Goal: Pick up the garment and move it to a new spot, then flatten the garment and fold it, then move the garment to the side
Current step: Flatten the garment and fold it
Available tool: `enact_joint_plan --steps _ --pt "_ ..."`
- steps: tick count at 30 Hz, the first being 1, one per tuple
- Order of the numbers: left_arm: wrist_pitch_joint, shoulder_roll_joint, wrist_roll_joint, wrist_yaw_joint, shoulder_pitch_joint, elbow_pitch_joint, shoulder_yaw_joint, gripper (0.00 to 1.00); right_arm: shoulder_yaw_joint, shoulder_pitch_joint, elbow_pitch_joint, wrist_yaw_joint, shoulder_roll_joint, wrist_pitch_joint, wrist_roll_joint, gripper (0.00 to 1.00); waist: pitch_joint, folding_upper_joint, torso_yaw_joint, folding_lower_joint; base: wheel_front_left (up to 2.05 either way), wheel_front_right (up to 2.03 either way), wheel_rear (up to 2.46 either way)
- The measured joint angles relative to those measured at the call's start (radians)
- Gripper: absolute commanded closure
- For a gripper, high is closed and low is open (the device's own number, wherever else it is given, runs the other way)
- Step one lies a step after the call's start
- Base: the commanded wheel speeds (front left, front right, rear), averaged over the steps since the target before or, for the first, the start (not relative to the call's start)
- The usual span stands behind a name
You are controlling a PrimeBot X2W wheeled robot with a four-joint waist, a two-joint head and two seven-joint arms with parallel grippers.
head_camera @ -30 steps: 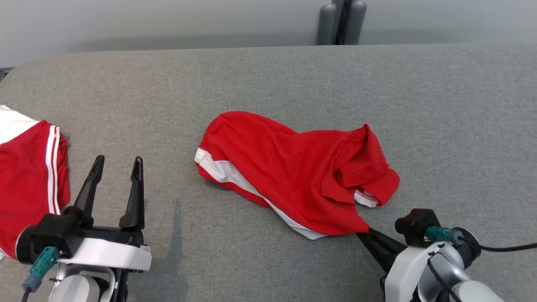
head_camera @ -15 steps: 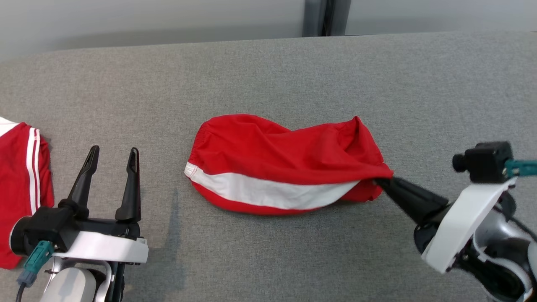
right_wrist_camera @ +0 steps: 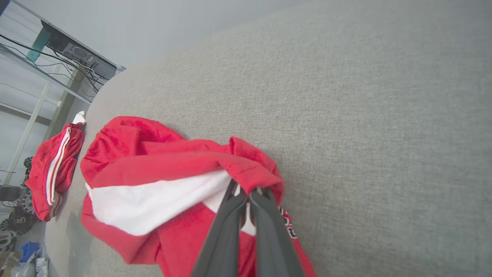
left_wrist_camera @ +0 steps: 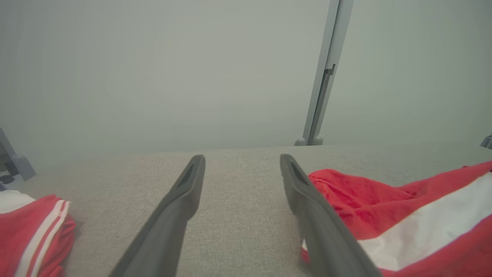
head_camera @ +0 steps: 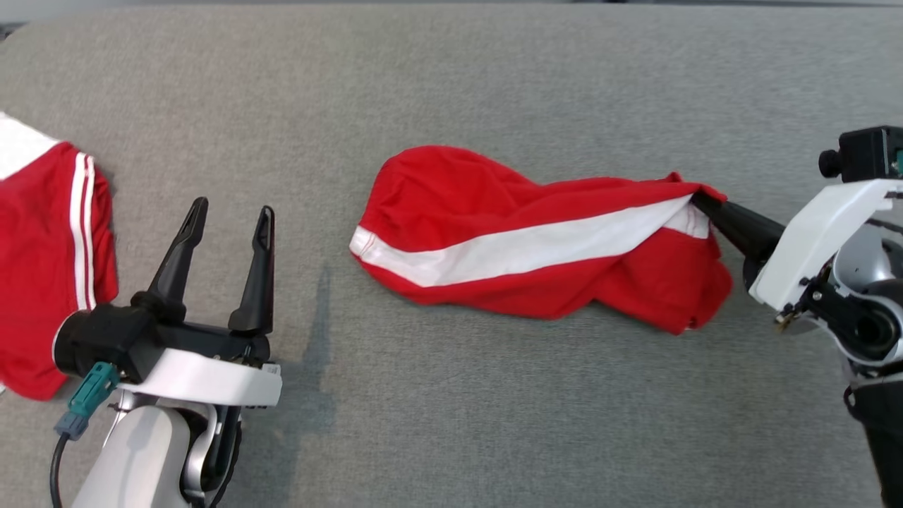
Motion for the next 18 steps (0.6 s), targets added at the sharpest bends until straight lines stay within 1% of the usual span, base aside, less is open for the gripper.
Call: enact_joint_plan --steps 5,6,7,8,12,18 --pt "0.0 -0.024 0.013 -0.024 -0.02 0.016 0.007 0.0 0.024 -0.061 0.105 0.0 -0.02 -0.039 0.005 1.0 0.038 0.0 0.033 0.0 0.0 0.0 0.0" --pt "0.0 -0.026 0.014 -0.025 -0.021 0.019 0.011 0.0 0.028 -0.066 0.118 0.0 -0.02 -0.049 0.016 0.91 0.042 0.0 0.037 -0.0001 0.0 0.0 0.0" --pt "0.0 -0.027 0.015 -0.029 -0.022 0.021 0.016 0.0 0.035 -0.068 0.124 0.0 -0.021 -0.063 0.022 0.57 0.045 0.0 0.039 0.0 0.0 0.0 0.0" --pt "0.0 -0.029 0.019 -0.032 -0.023 0.023 0.022 0.0 0.042 -0.068 0.125 0.0 -0.022 -0.082 0.025 0.0 0.046 0.0 0.038 0.0 0.0 0.0 0.0" --pt "0.0 -0.036 0.025 -0.04 -0.028 0.033 0.039 0.0 0.056 -0.049 0.106 0.0 -0.028 -0.18 0.038 0.0 0.036 0.0 0.024 0.0 0.0 0.0 0.0" --pt "0.0 -0.039 0.032 -0.041 -0.02 0.043 0.066 0.0 0.054 0.085 0.027 0.0 -0.022 -0.342 0.051 0.0 0.003 0.0 -0.01 0.0 0.0 0.0 0.0"
